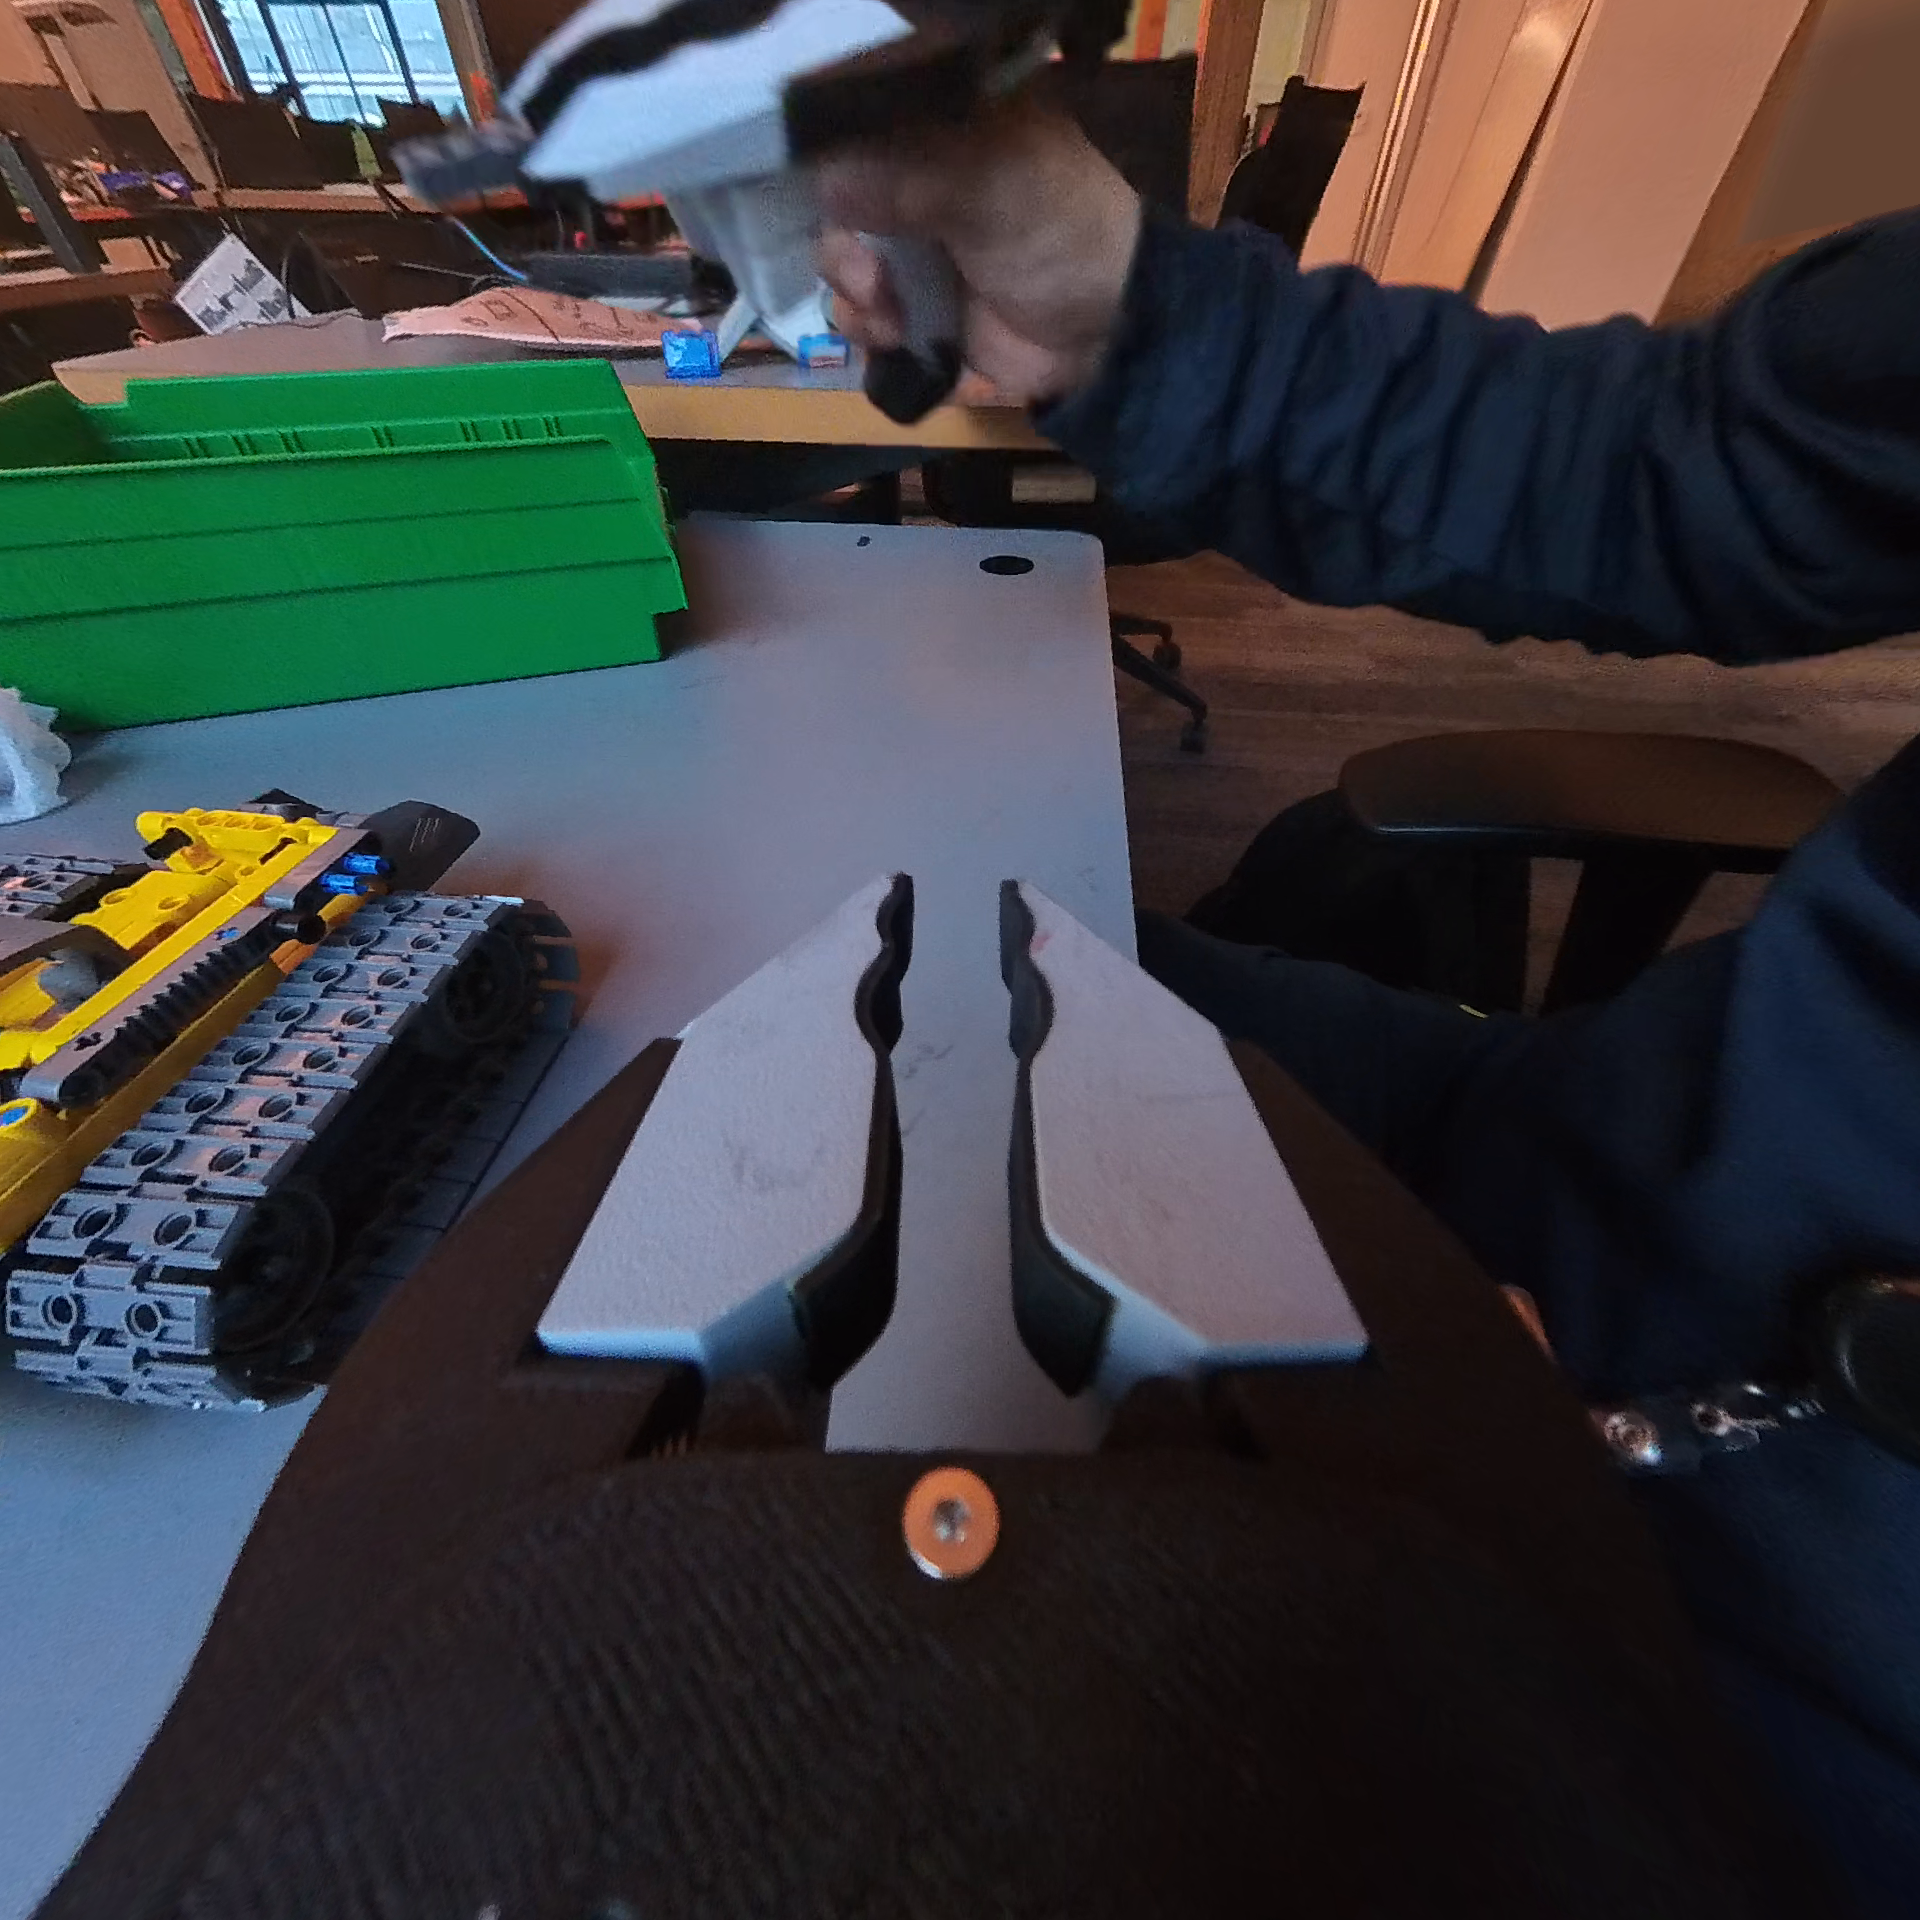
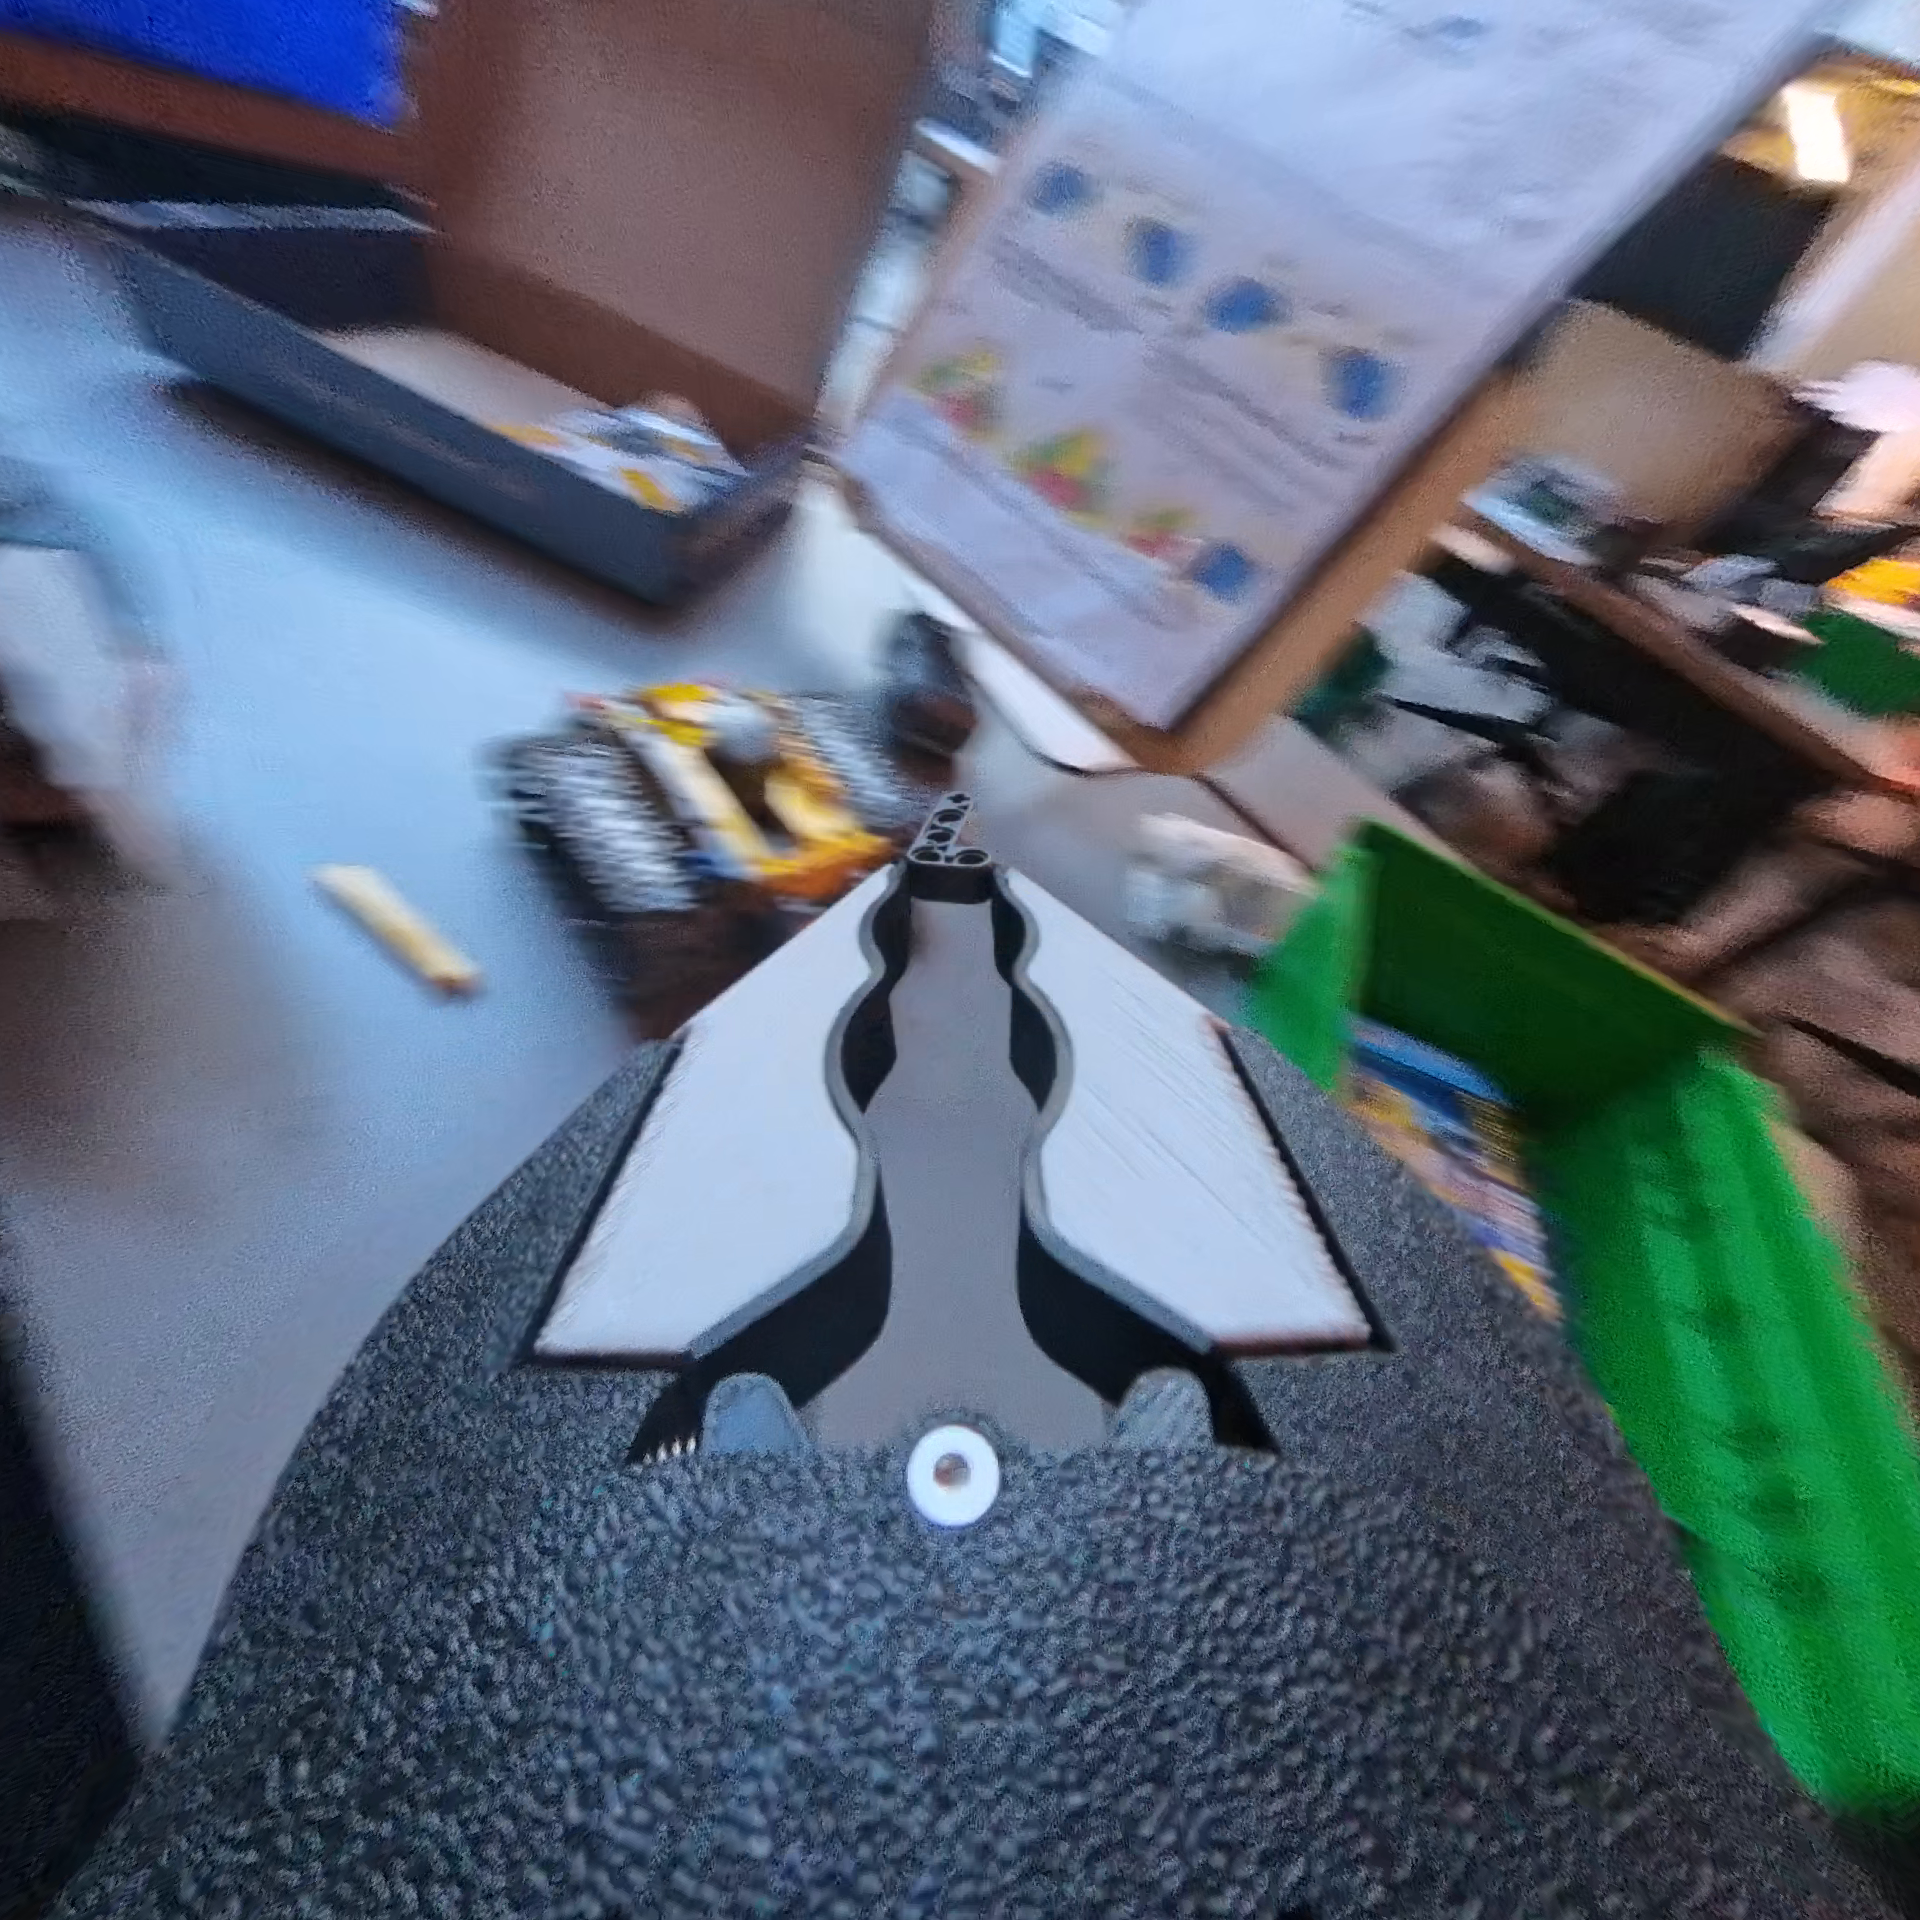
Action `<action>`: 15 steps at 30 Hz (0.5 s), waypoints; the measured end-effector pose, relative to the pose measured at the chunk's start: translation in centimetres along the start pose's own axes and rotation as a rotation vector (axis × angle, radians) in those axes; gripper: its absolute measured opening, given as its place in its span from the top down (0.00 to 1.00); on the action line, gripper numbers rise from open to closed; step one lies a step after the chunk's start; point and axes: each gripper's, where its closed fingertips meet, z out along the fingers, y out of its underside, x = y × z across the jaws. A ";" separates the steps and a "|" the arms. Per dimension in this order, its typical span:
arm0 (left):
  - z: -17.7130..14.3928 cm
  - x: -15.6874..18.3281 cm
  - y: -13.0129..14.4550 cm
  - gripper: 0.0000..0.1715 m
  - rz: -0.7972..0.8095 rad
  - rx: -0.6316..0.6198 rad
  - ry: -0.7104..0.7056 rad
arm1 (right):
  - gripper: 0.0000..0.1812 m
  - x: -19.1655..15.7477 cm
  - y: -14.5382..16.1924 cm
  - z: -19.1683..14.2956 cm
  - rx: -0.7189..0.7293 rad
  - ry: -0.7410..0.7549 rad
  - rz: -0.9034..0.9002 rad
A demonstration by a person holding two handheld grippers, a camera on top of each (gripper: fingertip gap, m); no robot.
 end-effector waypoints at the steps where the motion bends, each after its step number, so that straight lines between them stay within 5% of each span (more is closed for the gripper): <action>1: 0.0 0.0 0.0 0.92 -0.003 0.001 0.000 | 0.93 3.4 0.6 -0.1 -0.044 0.105 -0.010; 4: -0.1 -0.1 -0.1 0.92 -0.006 0.008 -0.005 | 0.92 11.8 3.8 -0.2 -0.198 0.282 0.031; 8: -0.1 -0.1 -0.1 0.92 -0.001 0.010 -0.008 | 0.88 15.3 7.4 0.1 -0.371 0.265 0.133; 11: -0.1 -0.2 -0.1 0.91 -0.007 0.005 -0.006 | 0.90 14.2 6.2 -0.4 -0.312 0.250 0.161; 15: 0.0 -0.2 0.0 0.91 -0.017 0.002 -0.001 | 0.88 6.9 5.6 -0.2 -0.225 0.120 0.148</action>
